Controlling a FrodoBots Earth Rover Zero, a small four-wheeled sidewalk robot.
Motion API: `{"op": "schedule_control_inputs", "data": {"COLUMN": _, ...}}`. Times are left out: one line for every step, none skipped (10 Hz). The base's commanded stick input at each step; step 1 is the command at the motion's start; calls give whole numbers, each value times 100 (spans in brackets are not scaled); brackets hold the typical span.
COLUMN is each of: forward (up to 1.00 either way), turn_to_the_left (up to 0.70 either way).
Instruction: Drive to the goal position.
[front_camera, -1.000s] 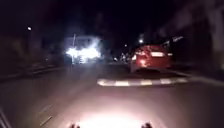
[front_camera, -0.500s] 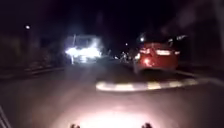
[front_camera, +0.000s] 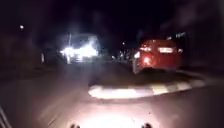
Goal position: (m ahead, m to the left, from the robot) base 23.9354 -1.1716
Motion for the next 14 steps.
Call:
{"op": "schedule_control_inputs", "data": {"forward": 85, "turn_to_the_left": 0}}
{"op": "schedule_control_inputs", "data": {"forward": 85, "turn_to_the_left": 0}}
{"op": "schedule_control_inputs", "data": {"forward": 85, "turn_to_the_left": 0}}
{"op": "schedule_control_inputs", "data": {"forward": 85, "turn_to_the_left": 0}}
{"op": "schedule_control_inputs", "data": {"forward": 85, "turn_to_the_left": 0}}
{"op": "schedule_control_inputs", "data": {"forward": 85, "turn_to_the_left": 0}}
{"op": "schedule_control_inputs", "data": {"forward": 85, "turn_to_the_left": 0}}
{"op": "schedule_control_inputs", "data": {"forward": 85, "turn_to_the_left": 0}}
{"op": "schedule_control_inputs", "data": {"forward": 85, "turn_to_the_left": 0}}
{"op": "schedule_control_inputs", "data": {"forward": 85, "turn_to_the_left": 0}}
{"op": "schedule_control_inputs", "data": {"forward": 85, "turn_to_the_left": 0}}
{"op": "schedule_control_inputs", "data": {"forward": 85, "turn_to_the_left": 0}}
{"op": "schedule_control_inputs", "data": {"forward": 85, "turn_to_the_left": 0}}
{"op": "schedule_control_inputs", "data": {"forward": 85, "turn_to_the_left": 0}}
